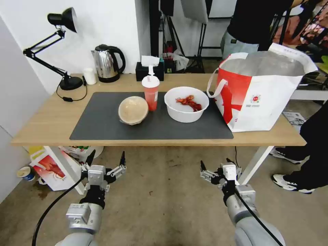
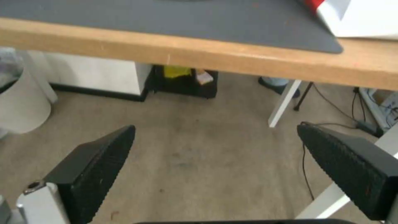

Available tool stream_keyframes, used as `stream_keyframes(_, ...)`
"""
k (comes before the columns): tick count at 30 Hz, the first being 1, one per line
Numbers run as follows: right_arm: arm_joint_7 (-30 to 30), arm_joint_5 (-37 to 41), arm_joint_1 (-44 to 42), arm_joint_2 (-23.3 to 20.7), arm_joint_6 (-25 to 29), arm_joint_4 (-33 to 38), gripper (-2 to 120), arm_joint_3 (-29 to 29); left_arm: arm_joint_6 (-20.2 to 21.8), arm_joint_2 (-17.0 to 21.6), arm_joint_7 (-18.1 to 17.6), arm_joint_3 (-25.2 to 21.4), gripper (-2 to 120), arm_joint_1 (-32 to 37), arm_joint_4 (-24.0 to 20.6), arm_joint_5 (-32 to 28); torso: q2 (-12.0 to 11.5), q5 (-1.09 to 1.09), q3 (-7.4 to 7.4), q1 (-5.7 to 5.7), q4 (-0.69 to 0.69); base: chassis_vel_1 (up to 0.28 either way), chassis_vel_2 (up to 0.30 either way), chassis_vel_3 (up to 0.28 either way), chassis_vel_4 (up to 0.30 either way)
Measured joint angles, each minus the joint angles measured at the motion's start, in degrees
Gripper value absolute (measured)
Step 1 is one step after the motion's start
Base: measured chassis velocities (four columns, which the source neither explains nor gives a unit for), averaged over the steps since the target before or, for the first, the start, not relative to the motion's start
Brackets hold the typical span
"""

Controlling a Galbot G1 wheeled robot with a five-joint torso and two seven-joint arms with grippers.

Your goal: Pick up the trash from the table and place it into the takeout bag.

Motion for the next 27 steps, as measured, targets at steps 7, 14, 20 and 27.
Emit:
stream_keyframes(7,0.12,0.09,0.09,-0.43,-0.77,0.47,100,-0.04,0.00,0.00,0.00,0.01,100,0.00,0.00,0.00,0.00,0.01,0.00,0.00,-0.01,0.000,0.000,0.000,0.000)
stream_keyframes(14,-1.87,0.90,-1.67,-5.28,-0.98,12.08,100,5.00,0.00,0.00,0.00,0.01,100,0.00,0.00,0.00,0.01,-0.10,-0.01,0.00,-0.02,0.000,0.000,0.000,0.000)
stream_keyframes(20,-3.63,4.89,-0.88,-9.24,-0.52,13.55,100,8.84,0.00,0.01,0.02,-0.01,100,0.02,0.00,0.00,0.00,0.04,0.00,0.00,-0.02,0.000,0.000,0.000,0.000)
stream_keyframes(27,-4.21,7.57,0.23,-10.84,0.69,13.67,100,9.95,0.00,0.00,0.02,0.00,100,0.00,0.00,0.00,0.01,0.01,0.00,-0.01,-0.01,0.000,0.000,0.000,0.000)
